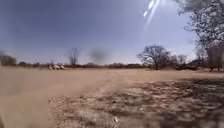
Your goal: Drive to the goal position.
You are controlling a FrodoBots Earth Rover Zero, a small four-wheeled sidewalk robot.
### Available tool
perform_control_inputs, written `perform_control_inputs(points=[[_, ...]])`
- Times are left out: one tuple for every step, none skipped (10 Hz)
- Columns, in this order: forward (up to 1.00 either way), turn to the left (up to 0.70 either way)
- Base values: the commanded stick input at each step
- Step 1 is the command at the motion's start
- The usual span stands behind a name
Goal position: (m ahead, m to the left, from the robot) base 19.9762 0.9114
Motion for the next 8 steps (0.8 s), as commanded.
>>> perform_control_inputs(points=[[1.0,-0.27],[1.0,-0.27],[1.0,-0.27],[1.0,0.0],[1.0,0.0],[1.0,0.0],[1.0,0.0],[1.0,0.0]])
